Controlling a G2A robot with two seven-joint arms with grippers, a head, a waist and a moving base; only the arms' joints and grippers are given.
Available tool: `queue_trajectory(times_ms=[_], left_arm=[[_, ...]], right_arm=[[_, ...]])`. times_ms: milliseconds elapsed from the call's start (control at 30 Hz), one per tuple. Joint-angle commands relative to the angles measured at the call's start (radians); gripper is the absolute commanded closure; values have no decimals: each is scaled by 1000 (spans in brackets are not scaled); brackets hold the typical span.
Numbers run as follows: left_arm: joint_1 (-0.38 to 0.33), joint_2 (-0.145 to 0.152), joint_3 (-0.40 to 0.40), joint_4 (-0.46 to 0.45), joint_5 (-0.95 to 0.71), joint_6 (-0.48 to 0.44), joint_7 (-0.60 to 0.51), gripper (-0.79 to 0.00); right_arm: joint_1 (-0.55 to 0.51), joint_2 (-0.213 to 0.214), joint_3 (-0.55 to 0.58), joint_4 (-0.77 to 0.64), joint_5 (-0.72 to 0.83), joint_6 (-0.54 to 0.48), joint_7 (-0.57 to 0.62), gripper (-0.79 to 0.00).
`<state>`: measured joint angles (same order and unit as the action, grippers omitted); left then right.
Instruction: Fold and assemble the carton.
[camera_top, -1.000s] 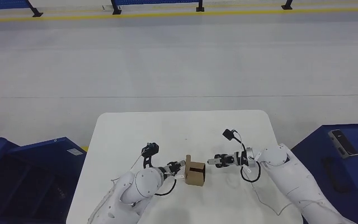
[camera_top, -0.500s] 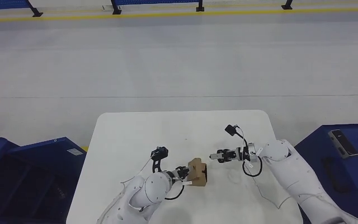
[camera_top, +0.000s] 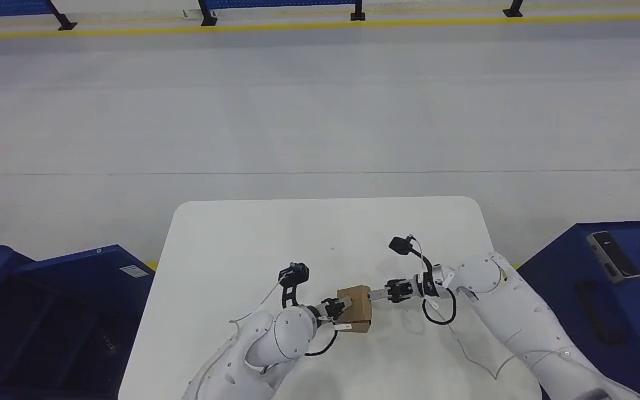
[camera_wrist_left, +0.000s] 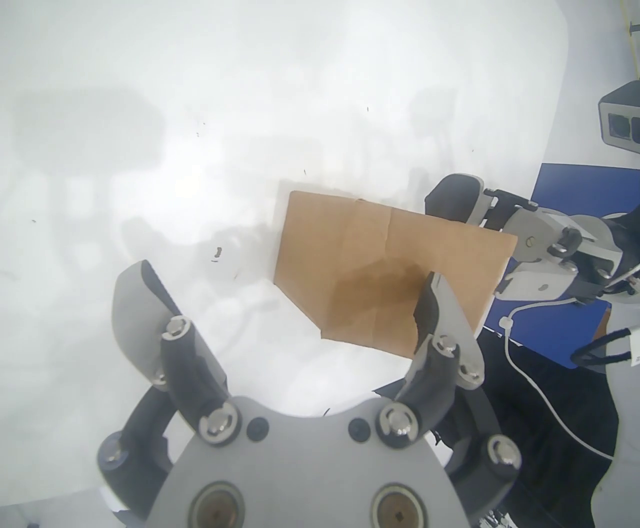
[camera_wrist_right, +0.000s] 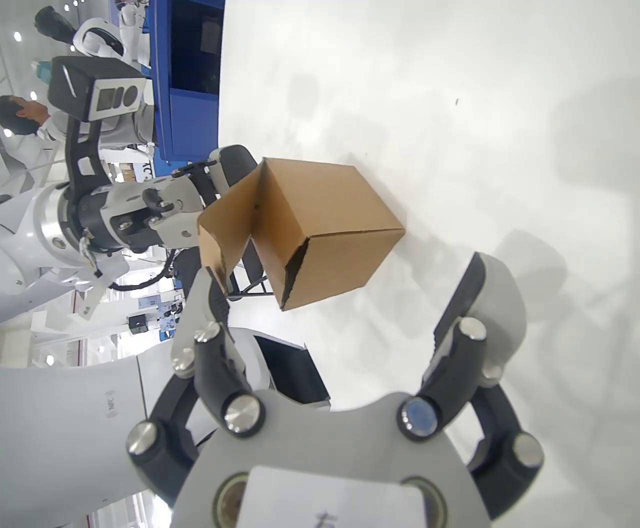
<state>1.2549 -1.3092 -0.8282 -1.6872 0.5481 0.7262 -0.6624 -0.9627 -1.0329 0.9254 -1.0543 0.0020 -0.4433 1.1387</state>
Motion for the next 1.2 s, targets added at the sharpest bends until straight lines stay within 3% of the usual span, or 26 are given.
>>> queue_trajectory(times_ms=[0, 1167], left_arm=[[-2, -2, 1, 5, -4, 0, 2, -785], [3, -15, 2, 34, -17, -8, 17, -785]], right_arm=[[4, -3, -8, 4, -6, 2, -4, -785], [39, -27, -58, 66, -25, -7, -20, -785]])
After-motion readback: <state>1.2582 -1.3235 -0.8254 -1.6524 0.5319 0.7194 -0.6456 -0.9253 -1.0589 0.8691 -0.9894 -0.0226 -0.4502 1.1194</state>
